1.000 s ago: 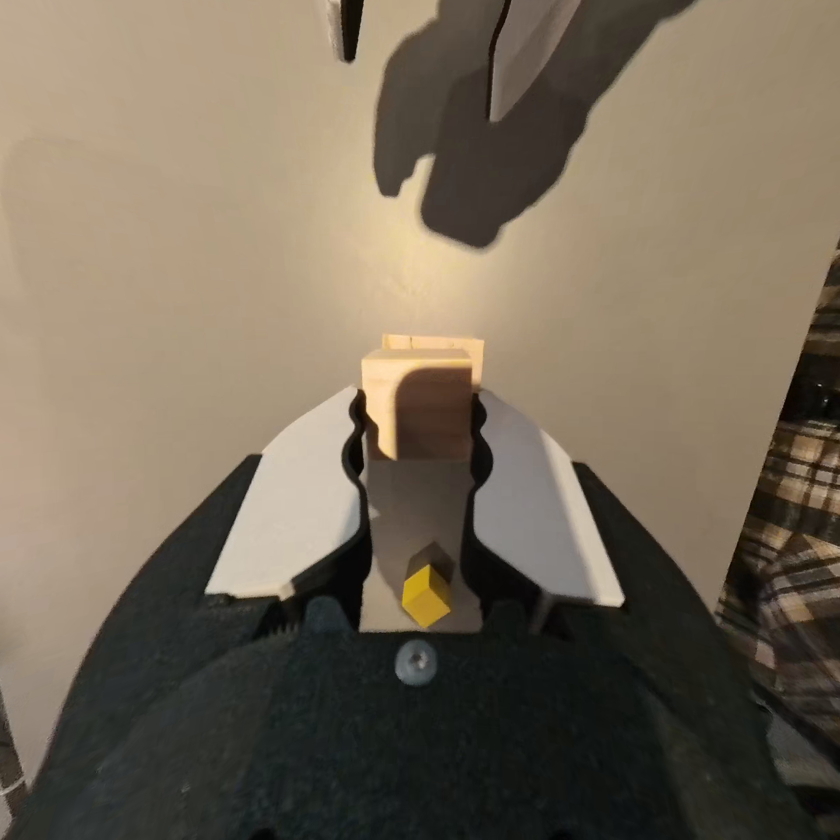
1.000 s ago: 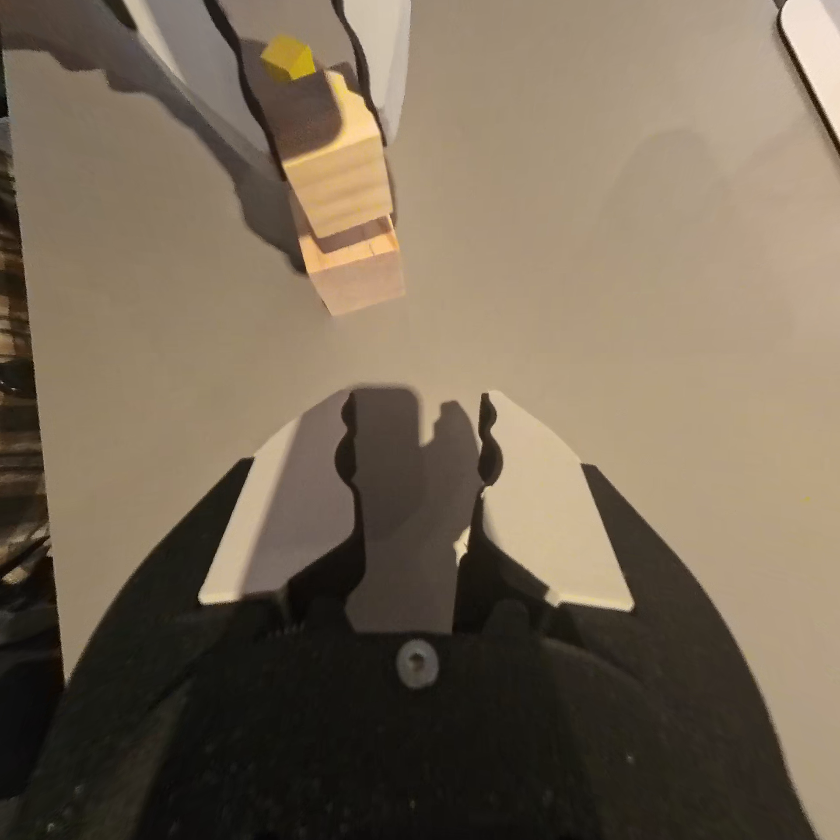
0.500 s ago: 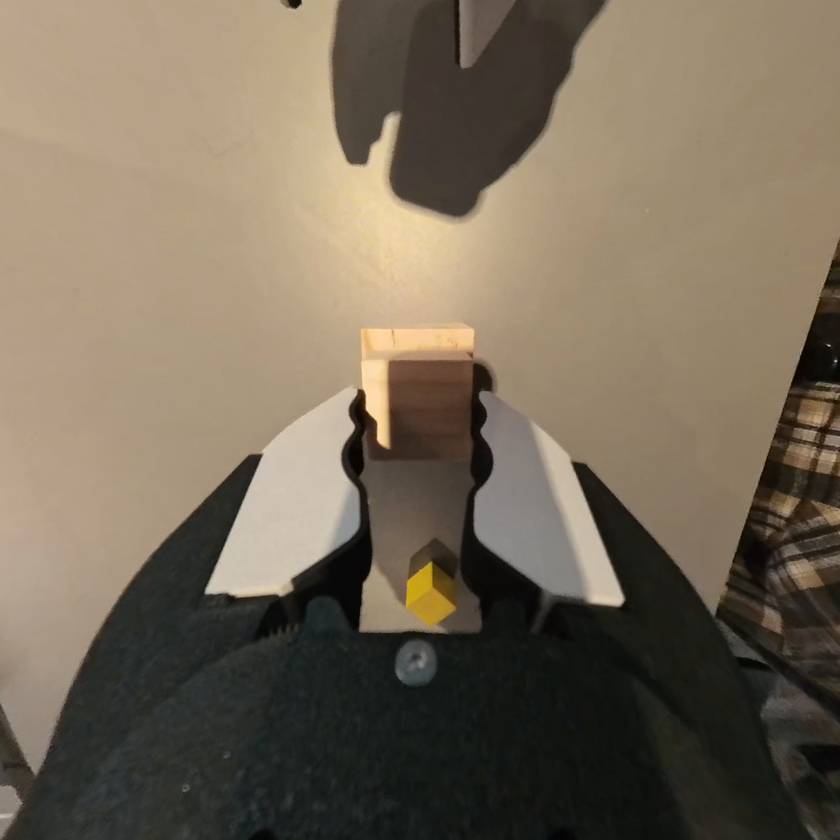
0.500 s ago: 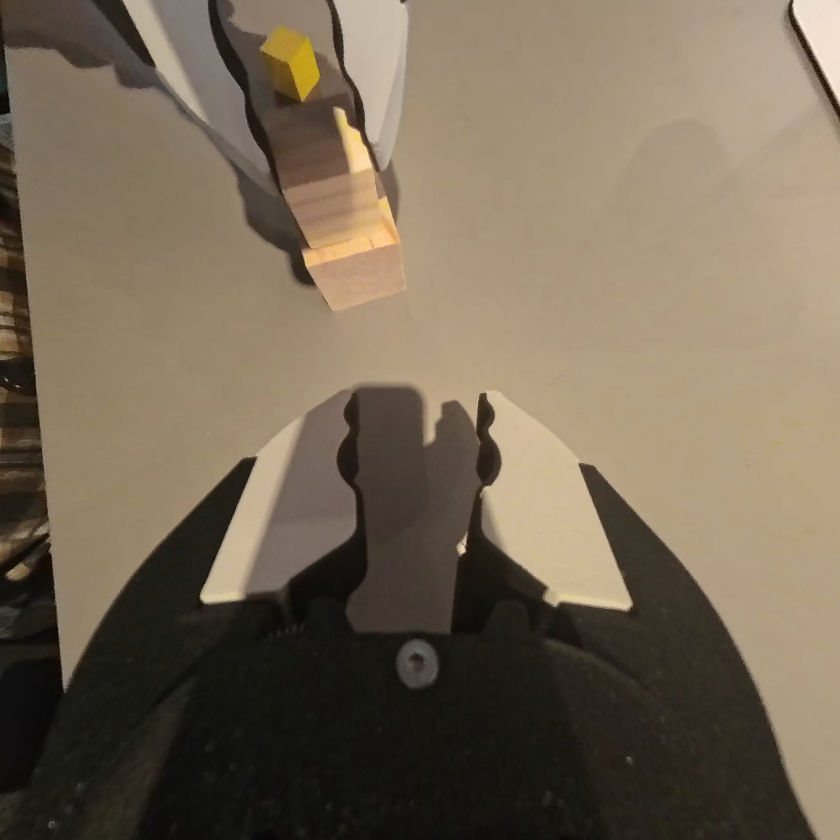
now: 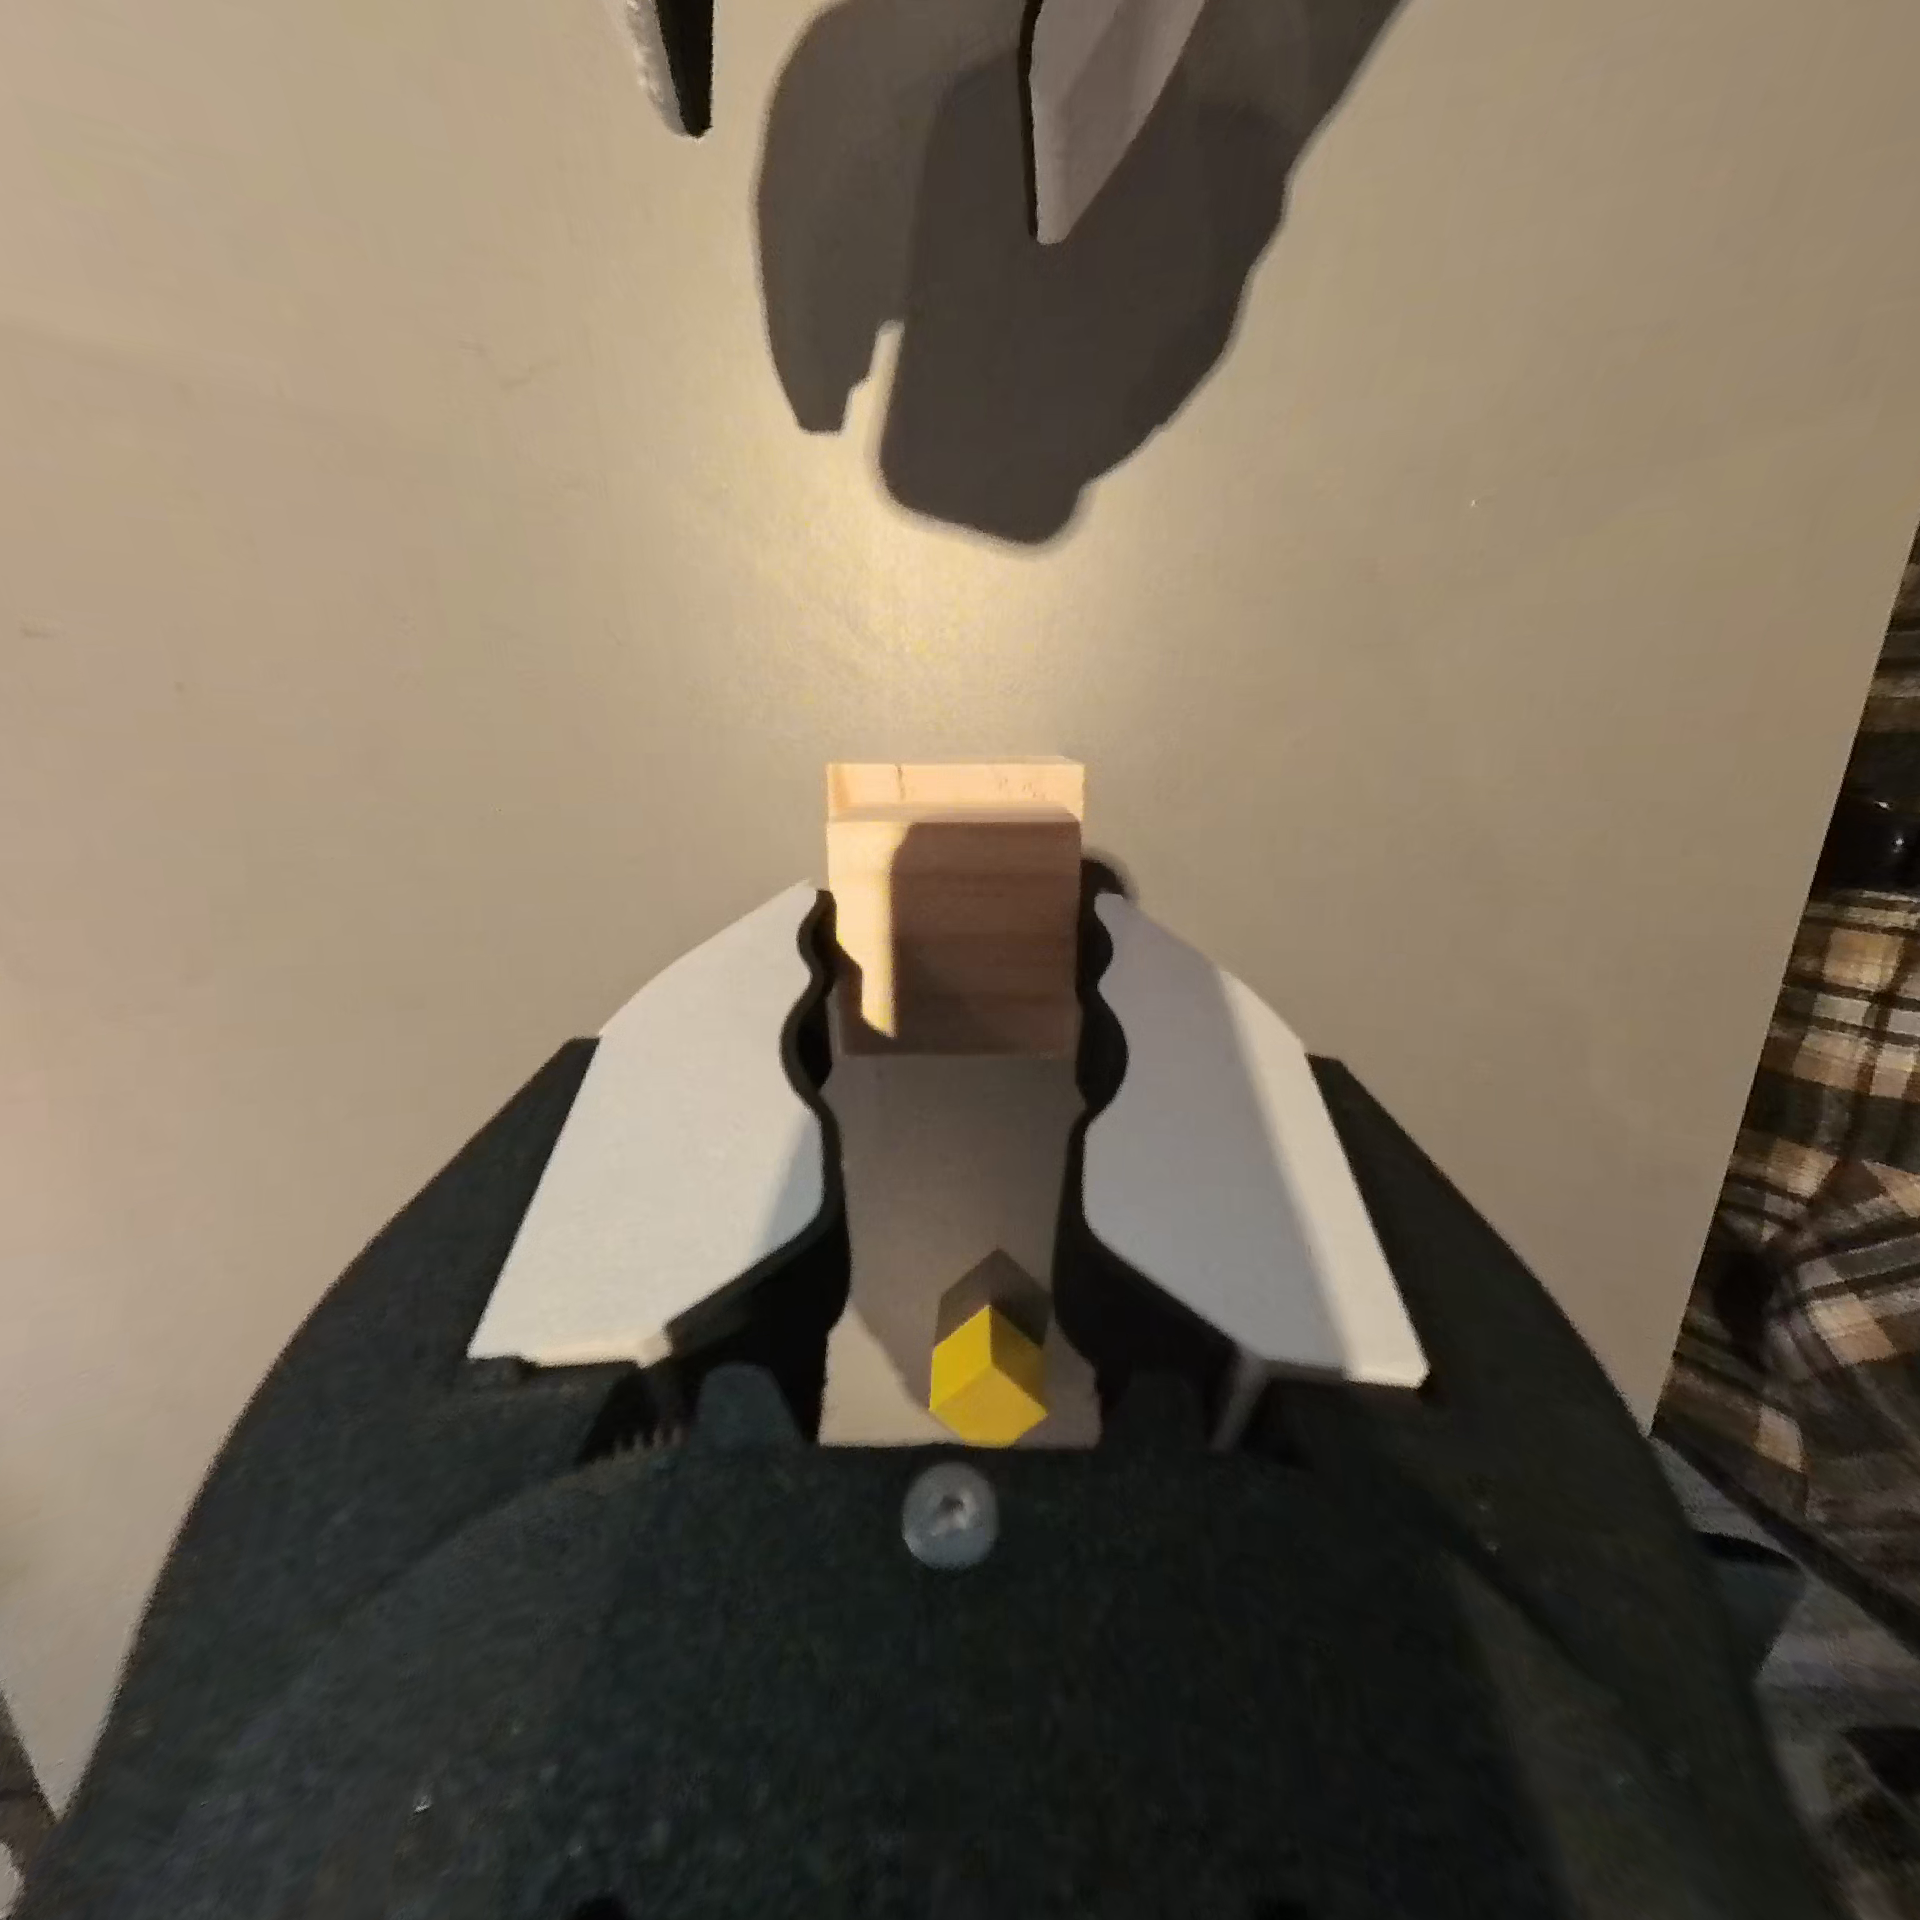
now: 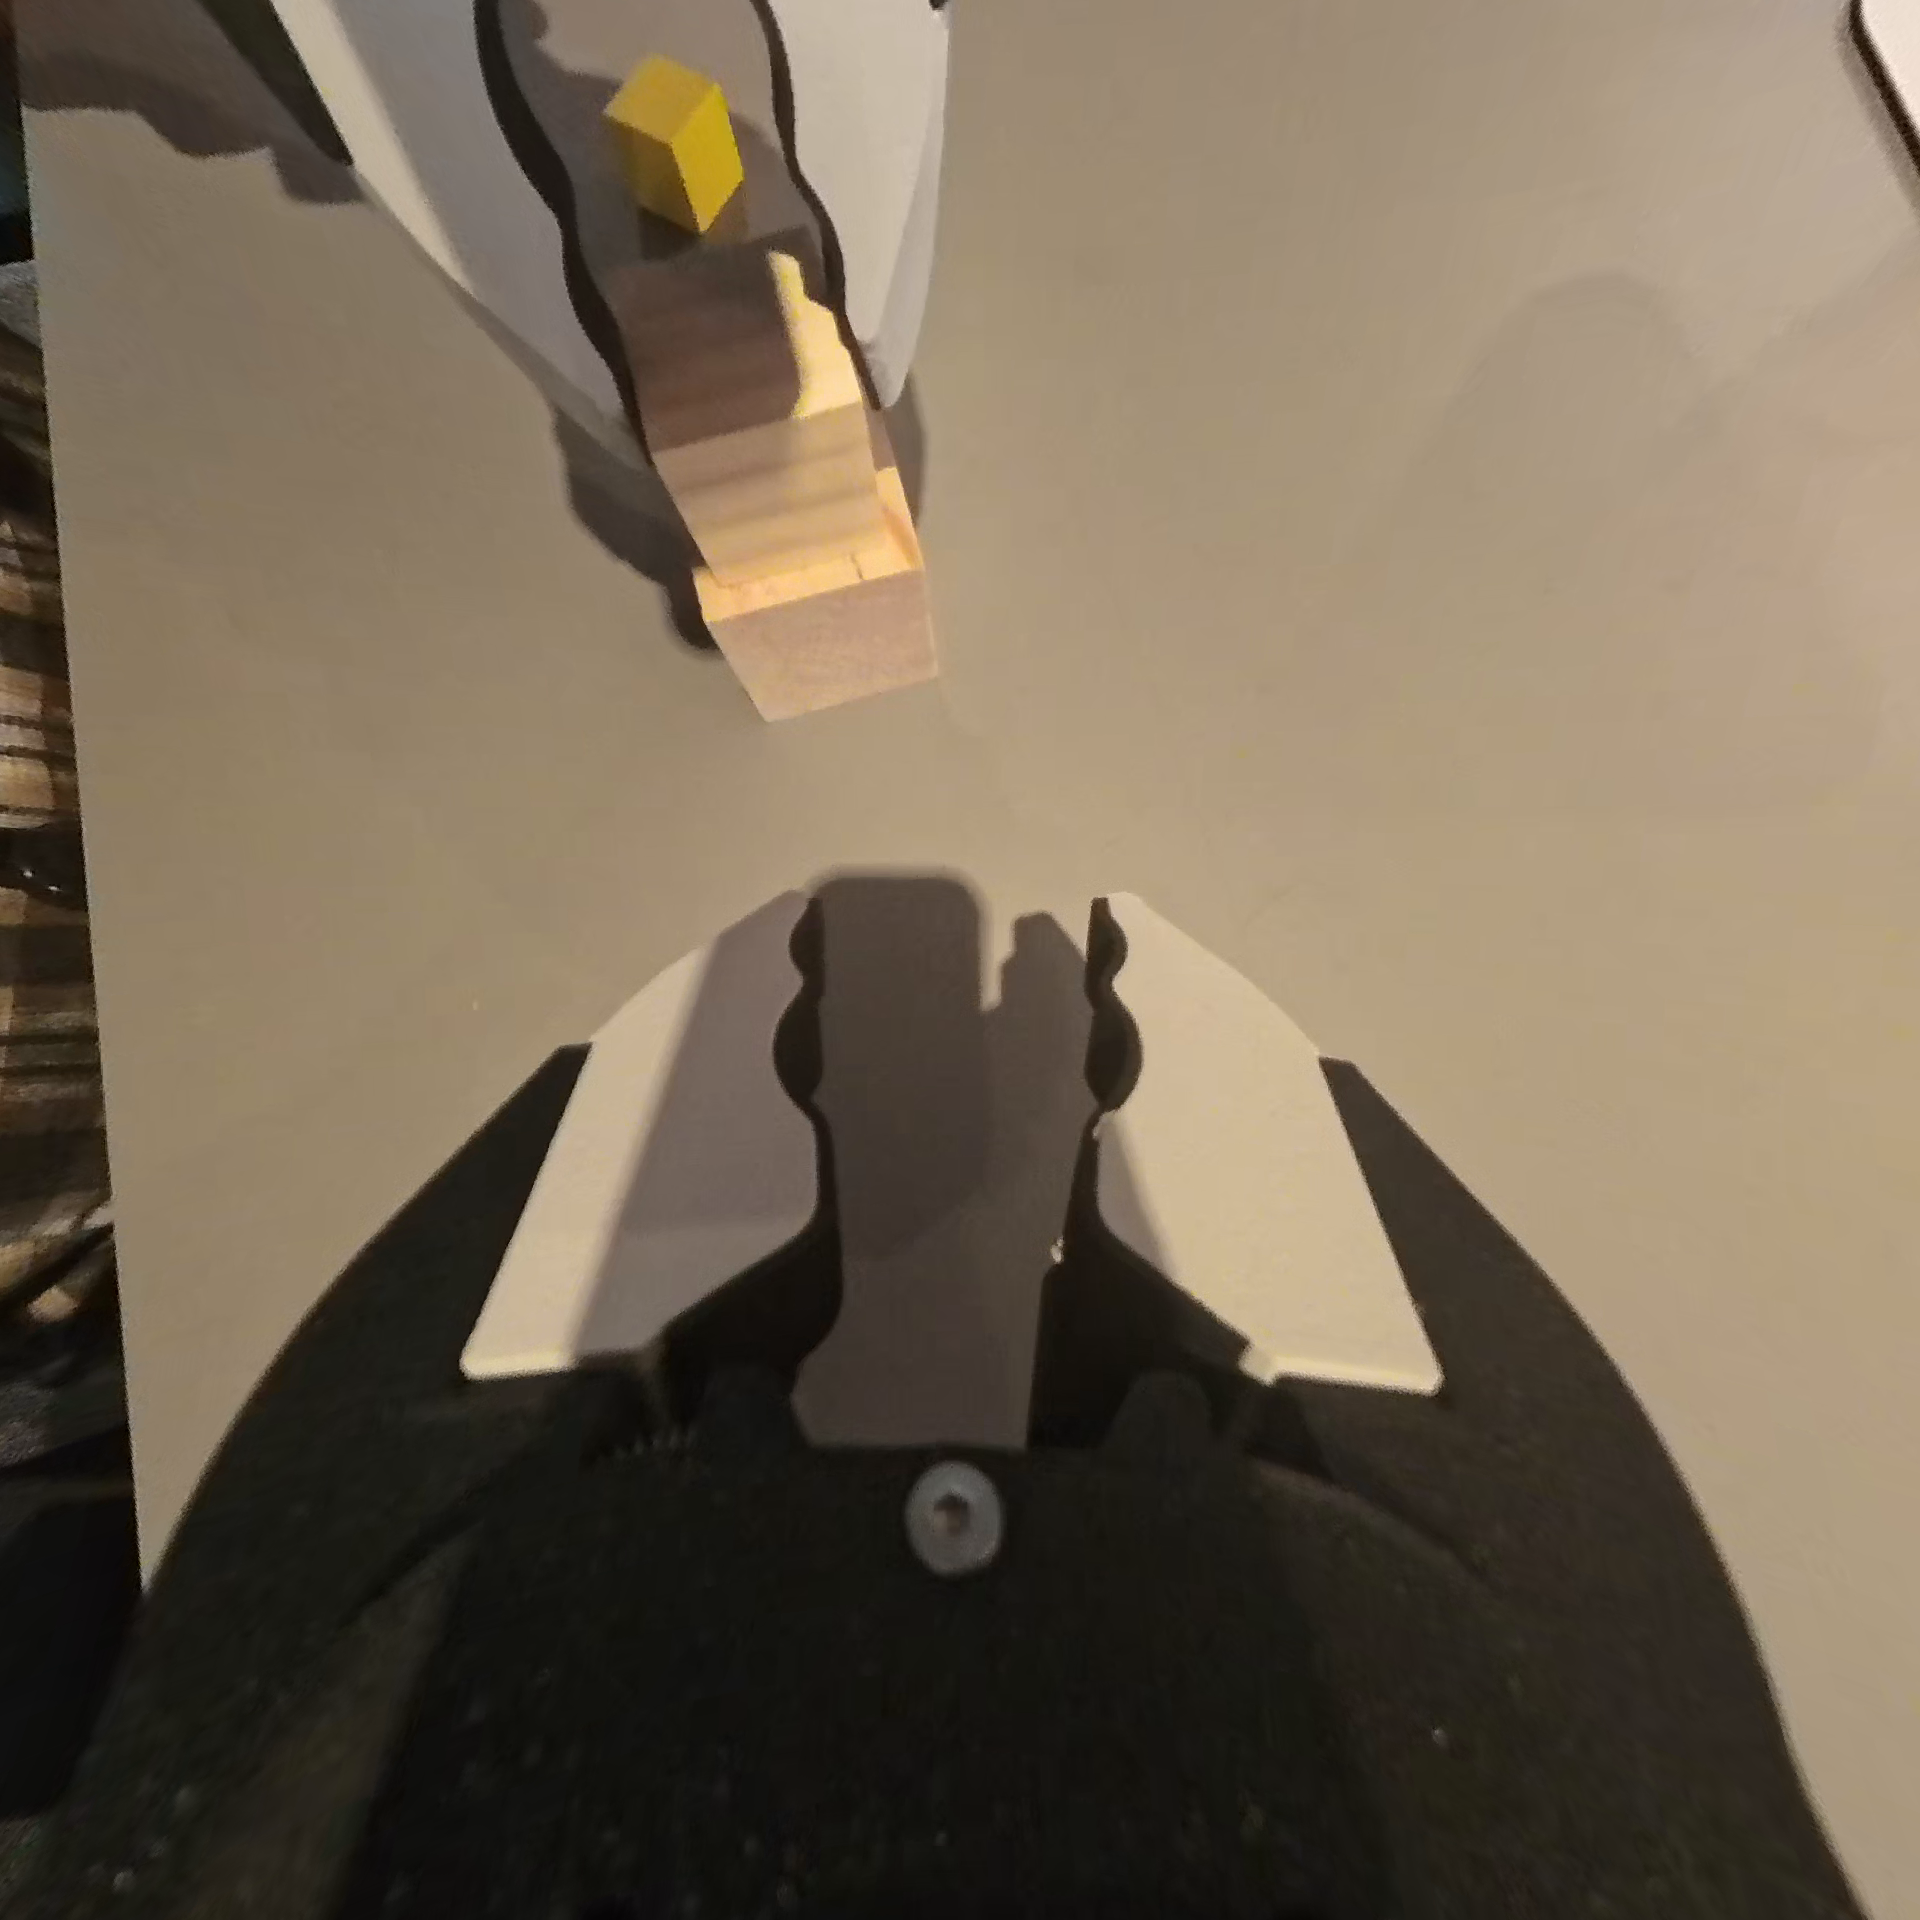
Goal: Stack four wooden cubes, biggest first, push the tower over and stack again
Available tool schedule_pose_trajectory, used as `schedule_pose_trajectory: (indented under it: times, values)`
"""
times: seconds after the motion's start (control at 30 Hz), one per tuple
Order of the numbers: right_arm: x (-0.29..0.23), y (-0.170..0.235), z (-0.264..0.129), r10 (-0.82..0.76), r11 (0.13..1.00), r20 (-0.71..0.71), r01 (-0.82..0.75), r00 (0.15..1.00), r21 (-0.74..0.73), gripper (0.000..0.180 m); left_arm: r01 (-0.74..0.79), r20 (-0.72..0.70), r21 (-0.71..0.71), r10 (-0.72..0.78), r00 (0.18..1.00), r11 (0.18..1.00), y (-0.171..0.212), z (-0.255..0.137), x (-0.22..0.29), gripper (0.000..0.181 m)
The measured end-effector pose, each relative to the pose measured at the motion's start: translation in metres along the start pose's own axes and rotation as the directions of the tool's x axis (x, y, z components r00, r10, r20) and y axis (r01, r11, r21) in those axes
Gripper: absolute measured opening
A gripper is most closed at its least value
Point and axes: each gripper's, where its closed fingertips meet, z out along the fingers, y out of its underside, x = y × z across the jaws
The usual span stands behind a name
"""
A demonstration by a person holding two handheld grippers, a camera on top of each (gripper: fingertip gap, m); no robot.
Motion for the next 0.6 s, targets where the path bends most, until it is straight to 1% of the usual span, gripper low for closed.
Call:
schedule_pose_trajectory:
  times: [0.13,0.23,0.3,0.37,0.47,0.53,0.6]
  values:
    - [0.001,-0.002,-0.001,0.001,1.000,-0.011,-0.001,1.000,0.009,0.051,0.010,-0.004,0.017,-0.010,1.000,1.000,-0.001,0.000,-0.001,0.046]
    - [0.002,-0.002,-0.003,0.001,1.000,-0.022,-0.001,1.000,0.018,0.057,0.028,0.047,0.064,-0.032,0.998,0.998,-0.004,-0.008,-0.010,0.063]
    - [0.003,-0.001,-0.004,0.006,1.000,-0.035,-0.005,0.999,0.028,0.059,0.050,0.091,0.133,-0.063,0.994,0.990,-0.006,-0.024,-0.019,0.071]
    - [0.004,0.001,-0.007,0.018,0.999,-0.046,-0.016,0.999,0.039,0.061,0.075,0.139,0.239,-0.110,0.984,0.968,-0.004,-0.050,-0.028,0.077]
    - [0.004,0.006,-0.010,0.031,0.998,-0.061,-0.027,0.998,0.061,0.064,0.142,0.186,0.411,-0.236,0.954,0.901,0.017,-0.091,-0.039,0.081]
    - [0.005,0.008,-0.011,0.039,0.996,-0.075,-0.034,0.996,0.078,0.064,0.199,0.206,0.507,-0.342,0.917,0.839,0.045,-0.110,-0.043,0.081]
    - [0.006,0.009,-0.011,0.052,0.994,-0.089,-0.044,0.995,0.099,0.064,0.267,0.199,0.599,-0.463,0.864,0.755,0.076,-0.120,-0.042,0.080]
